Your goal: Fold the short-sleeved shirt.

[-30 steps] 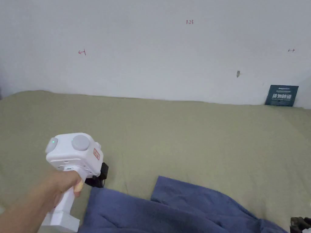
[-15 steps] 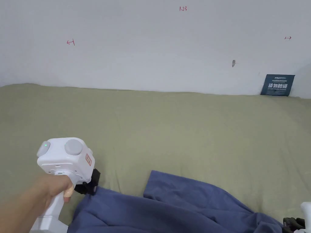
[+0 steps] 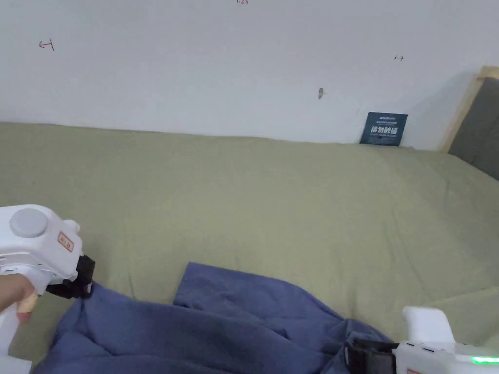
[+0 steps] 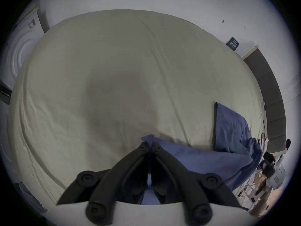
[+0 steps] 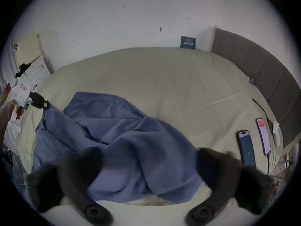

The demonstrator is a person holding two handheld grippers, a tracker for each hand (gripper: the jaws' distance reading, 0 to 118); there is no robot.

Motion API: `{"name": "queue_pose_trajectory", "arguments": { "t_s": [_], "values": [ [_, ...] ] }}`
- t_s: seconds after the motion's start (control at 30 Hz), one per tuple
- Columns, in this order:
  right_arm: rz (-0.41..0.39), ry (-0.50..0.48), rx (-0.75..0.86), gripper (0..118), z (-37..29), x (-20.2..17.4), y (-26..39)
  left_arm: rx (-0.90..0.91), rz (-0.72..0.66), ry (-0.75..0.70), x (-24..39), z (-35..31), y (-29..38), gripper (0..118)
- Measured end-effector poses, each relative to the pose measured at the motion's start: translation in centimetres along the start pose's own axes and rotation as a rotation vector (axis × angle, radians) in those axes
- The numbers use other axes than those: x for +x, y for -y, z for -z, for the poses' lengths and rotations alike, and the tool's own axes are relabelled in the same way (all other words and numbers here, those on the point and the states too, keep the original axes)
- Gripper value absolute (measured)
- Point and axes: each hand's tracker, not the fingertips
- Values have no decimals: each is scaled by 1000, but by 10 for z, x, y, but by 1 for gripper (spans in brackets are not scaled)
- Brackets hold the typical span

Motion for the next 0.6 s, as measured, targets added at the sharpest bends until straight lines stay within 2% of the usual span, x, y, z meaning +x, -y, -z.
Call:
{"name": "queue_pose_trajectory", "arguments": {
  "t_s": [0.17,0.2,0.23,0.27,0.33,0.6],
  "values": [
    [10,-19,-27,111,20,-10,-5,-3,4,1,0,1,5,2],
    [12,-17,-33,100,25,-11,-5,-1,5,2,0,0,7,2],
    [10,-30,-38,72,27,-12,-5,4,7,1,-1,1,6,2],
    [-17,-52,-56,9,27,-13,-6,20,3,-5,-2,0,7,2],
    [-22,-8,-68,10,27,-18,-4,35,-3,6,-4,-6,9,2],
    [-3,-30,65,10,-11,-21,-14,177,39,64,-3,-50,14,2]
  ]
}}
